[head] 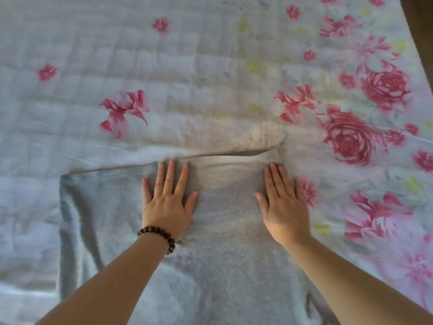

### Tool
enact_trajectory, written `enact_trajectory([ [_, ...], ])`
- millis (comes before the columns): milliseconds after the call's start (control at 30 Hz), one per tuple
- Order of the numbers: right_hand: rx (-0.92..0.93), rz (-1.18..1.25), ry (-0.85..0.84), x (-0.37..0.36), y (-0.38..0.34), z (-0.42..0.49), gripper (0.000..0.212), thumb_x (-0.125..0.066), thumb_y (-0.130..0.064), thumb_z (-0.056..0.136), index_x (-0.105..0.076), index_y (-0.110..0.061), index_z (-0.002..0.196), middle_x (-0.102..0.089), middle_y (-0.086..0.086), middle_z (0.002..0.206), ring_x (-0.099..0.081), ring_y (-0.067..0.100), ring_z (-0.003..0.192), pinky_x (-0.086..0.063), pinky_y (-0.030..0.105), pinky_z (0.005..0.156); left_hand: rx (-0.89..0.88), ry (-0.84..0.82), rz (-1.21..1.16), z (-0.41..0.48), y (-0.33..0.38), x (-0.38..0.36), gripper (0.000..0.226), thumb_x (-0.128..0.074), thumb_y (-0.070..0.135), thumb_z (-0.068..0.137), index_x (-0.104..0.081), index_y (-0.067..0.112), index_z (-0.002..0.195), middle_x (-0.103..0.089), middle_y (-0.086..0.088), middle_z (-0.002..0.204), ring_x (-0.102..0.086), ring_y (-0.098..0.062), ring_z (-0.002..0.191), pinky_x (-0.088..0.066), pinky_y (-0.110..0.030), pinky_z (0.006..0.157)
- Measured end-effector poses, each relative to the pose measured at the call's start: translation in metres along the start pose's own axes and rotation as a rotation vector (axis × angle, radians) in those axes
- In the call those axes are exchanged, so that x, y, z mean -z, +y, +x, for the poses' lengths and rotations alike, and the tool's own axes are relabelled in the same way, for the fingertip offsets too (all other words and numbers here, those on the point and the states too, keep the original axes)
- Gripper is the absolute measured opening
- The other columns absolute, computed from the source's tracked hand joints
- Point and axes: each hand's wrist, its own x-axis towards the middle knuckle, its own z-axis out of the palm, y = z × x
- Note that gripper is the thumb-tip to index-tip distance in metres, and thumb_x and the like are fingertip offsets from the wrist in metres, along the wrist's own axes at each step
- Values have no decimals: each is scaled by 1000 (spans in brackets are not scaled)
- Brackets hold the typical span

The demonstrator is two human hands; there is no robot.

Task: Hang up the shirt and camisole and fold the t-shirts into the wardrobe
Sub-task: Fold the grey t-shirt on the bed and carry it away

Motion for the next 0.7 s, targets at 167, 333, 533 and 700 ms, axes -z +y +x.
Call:
enact_trajectory([
  [167, -56, 42, 99, 10, -39, -18, 60, -25, -37, 97, -37, 1, 142, -32, 17, 152, -26, 27, 143, -16, 46, 115, 85, 0, -82, -45, -16, 8, 63, -3, 57, 94, 14, 29, 148, 17, 3, 158, 20, -19, 145, 8, -49, 118],
  [333, 175, 152, 17, 5, -117, -91, 57, -26, -36, 99, -30, -6, 147, -28, 9, 155, -20, 22, 145, -17, 50, 114, 42, -24, -136, -122, -8, -12, 64, -12, 51, 96, 0, 22, 152, 4, 0, 160, 11, -18, 147, -3, -51, 119],
  [533, 158, 3, -60, -12, -103, -133, 64, -25, -48, 98, -27, -9, 149, -23, 7, 157, -17, 19, 146, -17, 51, 116, 88, -40, -50, -167, -56, -34, 68, -6, 63, 94, 2, 29, 153, 1, 7, 160, 7, -15, 147, -3, -49, 119],
  [700, 38, -35, -36, -12, -77, -148, 67, -27, -46, 96, -29, -3, 147, -26, 12, 155, -21, 25, 145, -18, 53, 115, 207, -49, -28, -197, -98, -34, 69, -2, 63, 93, 7, 29, 152, 7, 5, 160, 12, -17, 147, 3, -48, 119],
])
